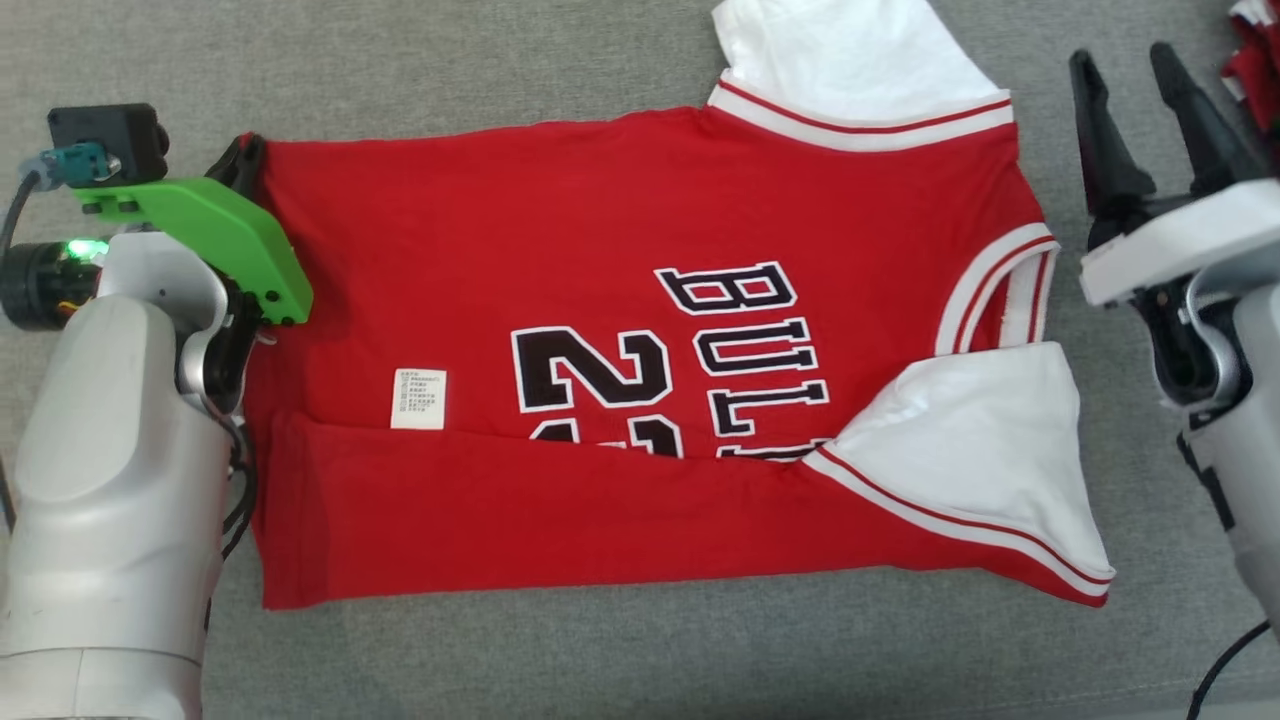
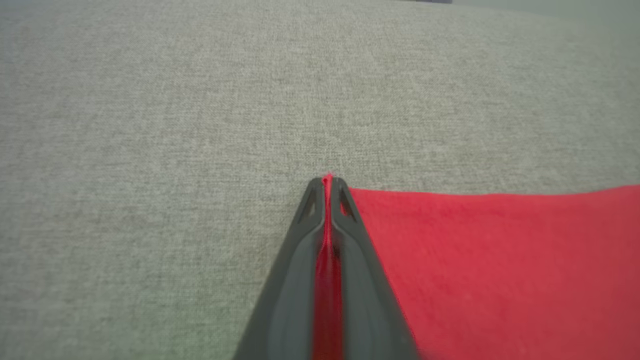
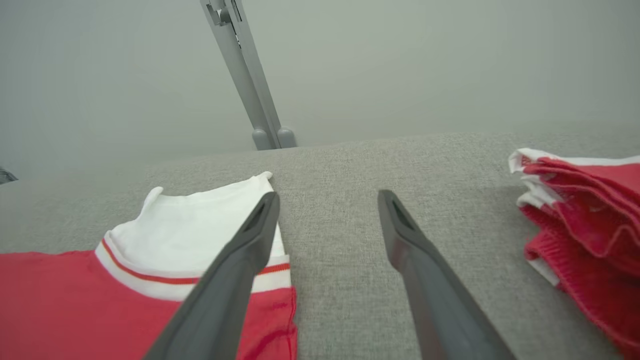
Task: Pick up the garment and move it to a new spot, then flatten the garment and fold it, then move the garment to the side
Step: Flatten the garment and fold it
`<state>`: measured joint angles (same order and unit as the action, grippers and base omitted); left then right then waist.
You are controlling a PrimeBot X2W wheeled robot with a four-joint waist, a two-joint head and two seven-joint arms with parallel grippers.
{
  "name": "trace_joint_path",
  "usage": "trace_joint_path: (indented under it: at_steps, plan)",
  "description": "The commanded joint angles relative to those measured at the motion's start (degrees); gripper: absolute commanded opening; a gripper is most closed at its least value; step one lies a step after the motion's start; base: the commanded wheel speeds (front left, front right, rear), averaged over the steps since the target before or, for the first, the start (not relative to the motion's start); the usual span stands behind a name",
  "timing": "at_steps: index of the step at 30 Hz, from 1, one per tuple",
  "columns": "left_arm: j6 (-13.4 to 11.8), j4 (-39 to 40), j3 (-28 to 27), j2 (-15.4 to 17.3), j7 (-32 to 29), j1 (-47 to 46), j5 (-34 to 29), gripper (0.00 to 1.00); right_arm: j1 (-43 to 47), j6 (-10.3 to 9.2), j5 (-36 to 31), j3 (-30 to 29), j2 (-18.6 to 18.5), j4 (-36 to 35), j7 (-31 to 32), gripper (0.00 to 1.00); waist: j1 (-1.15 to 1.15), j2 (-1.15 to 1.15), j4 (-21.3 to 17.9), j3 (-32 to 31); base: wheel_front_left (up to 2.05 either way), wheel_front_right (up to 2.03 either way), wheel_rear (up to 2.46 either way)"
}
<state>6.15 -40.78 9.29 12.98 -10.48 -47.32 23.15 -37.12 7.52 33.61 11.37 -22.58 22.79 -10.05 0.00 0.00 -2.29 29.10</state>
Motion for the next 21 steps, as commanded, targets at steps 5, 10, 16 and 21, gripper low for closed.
trace_joint_path:
  at_steps: [5, 10, 16, 21]
  plan:
    - [0.37, -1.04, 1.62, -2.91, 1.2, -3.1, 0.24, 0.0, -10.42, -0.08, 3.27, 5.01, -3.03, 6.41, 2.31, 1.0, 0.0, 0.0, 6.07, 5.24, 0.0, 0.0, 0.0]
    - [0.58, -2.73, 2.88, -4.82, 2.94, -5.25, 0.55, 0.0, -18.88, -0.08, 5.22, 10.87, -5.33, 11.68, 5.23, 1.0, 0.0, 0.0, 8.65, 7.07, 0.0, 0.0, 0.0]
    - [0.61, -5.65, 3.81, -5.71, 4.59, -6.35, 1.33, 0.0, -25.74, -0.08, 7.72, 17.71, -7.11, 17.13, 11.1, 1.0, 0.0, 0.0, 9.95, 7.94, 0.0, 0.0, 0.0]
    - [0.68, -7.68, 4.59, -5.87, 5.69, -6.95, 1.9, 0.0, -28.6, -0.08, 9.94, 22.67, -7.98, 19.66, 15.65, 0.71, 0.0, 0.0, 10.21, 8.02, 0.0, 0.0, 0.0]
